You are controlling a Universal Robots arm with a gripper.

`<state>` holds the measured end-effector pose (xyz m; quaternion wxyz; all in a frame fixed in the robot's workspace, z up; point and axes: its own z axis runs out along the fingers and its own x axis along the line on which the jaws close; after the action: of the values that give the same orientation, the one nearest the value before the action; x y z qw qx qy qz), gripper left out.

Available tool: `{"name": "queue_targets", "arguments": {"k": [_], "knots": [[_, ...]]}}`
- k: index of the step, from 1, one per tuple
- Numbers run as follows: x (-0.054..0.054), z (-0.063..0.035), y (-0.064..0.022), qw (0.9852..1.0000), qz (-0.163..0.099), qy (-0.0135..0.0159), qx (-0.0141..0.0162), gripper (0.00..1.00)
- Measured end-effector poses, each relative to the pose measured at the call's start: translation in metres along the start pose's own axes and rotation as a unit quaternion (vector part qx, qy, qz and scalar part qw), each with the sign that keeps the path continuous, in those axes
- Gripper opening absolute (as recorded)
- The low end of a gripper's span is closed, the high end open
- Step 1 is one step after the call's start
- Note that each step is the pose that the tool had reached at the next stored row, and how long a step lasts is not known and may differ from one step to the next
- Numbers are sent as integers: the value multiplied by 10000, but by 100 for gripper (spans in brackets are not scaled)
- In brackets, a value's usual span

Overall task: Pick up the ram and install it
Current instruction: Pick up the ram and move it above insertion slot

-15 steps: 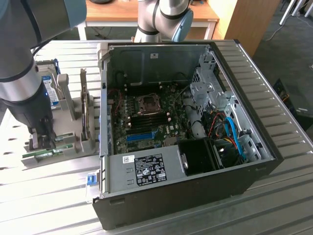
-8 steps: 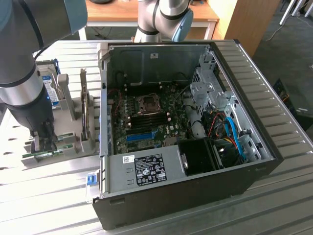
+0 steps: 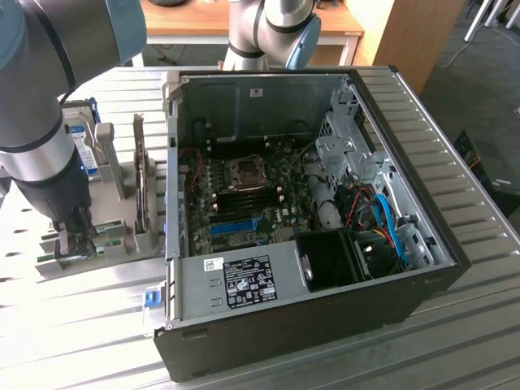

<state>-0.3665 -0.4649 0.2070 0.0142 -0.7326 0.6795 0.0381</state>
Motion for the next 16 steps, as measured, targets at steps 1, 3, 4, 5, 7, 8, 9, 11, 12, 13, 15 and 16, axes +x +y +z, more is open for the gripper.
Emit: {"name": "queue_targets", "arguments": {"k": [1,3,4,5,7,8,9,11,12,13,15,16], "knots": [[1,9,0,10000,0,0,0,31],[2,24,-1,10000,0,0,0,31],[2,27,0,10000,0,0,-1,31],[3,27,0,10000,0,1,-1,31],[2,28,-1,10000,0,1,0,31],[2,29,-1,10000,0,0,0,31],[2,30,-1,10000,0,0,0,31],[-4,37,-2,10000,0,-1,2,31],[-6,38,-2,10000,0,0,1,31],[-8,41,-3,10000,-1,-1,1,31],[-13,44,-2,10000,0,0,0,31],[-16,47,-3,10000,0,0,0,31]]}}
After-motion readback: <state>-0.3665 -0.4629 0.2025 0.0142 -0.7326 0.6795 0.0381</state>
